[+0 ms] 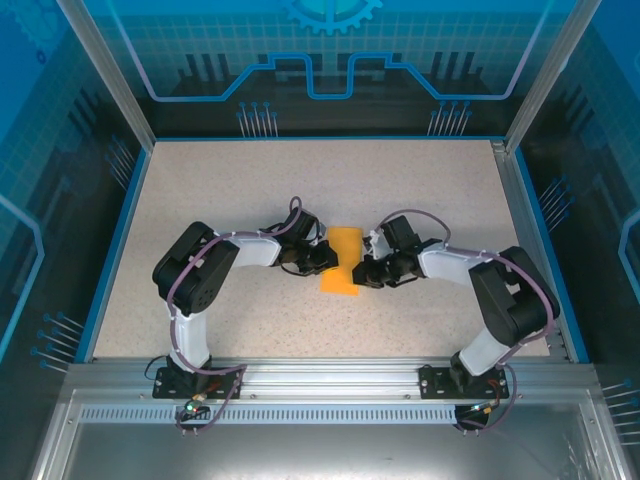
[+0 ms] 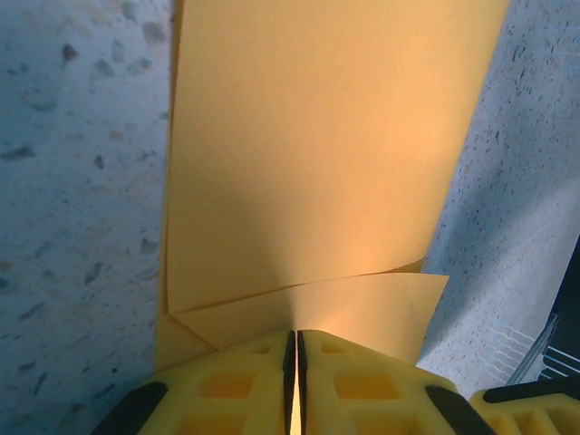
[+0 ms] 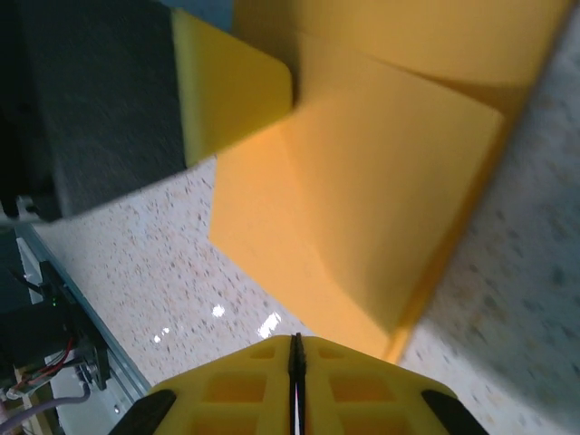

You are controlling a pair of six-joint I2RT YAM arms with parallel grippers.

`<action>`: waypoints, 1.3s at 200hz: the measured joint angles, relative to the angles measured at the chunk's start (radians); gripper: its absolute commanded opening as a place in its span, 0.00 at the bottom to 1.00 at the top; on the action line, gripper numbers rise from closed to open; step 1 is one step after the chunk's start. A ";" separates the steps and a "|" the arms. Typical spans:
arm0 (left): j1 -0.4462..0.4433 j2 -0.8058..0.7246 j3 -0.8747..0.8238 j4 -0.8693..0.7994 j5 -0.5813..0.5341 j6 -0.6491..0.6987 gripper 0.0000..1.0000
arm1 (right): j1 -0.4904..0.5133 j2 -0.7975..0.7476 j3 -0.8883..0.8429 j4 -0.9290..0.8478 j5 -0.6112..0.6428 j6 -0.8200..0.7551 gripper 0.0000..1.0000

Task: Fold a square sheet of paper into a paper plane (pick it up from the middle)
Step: Fold the triangle a second time at the center of the table.

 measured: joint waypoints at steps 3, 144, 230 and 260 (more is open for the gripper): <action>0.000 0.000 0.000 0.000 0.000 0.000 0.14 | 0.004 0.008 0.006 0.001 0.000 0.002 0.11; -0.025 -0.113 0.008 -0.068 -0.022 0.024 0.12 | 0.009 0.095 0.021 -0.003 0.053 0.001 0.05; -0.086 -0.073 -0.013 -0.032 -0.020 -0.058 0.00 | 0.009 0.095 0.021 -0.004 0.053 -0.002 0.06; -0.103 -0.052 -0.013 -0.008 -0.017 -0.079 0.00 | 0.009 0.095 0.021 -0.004 0.053 -0.002 0.05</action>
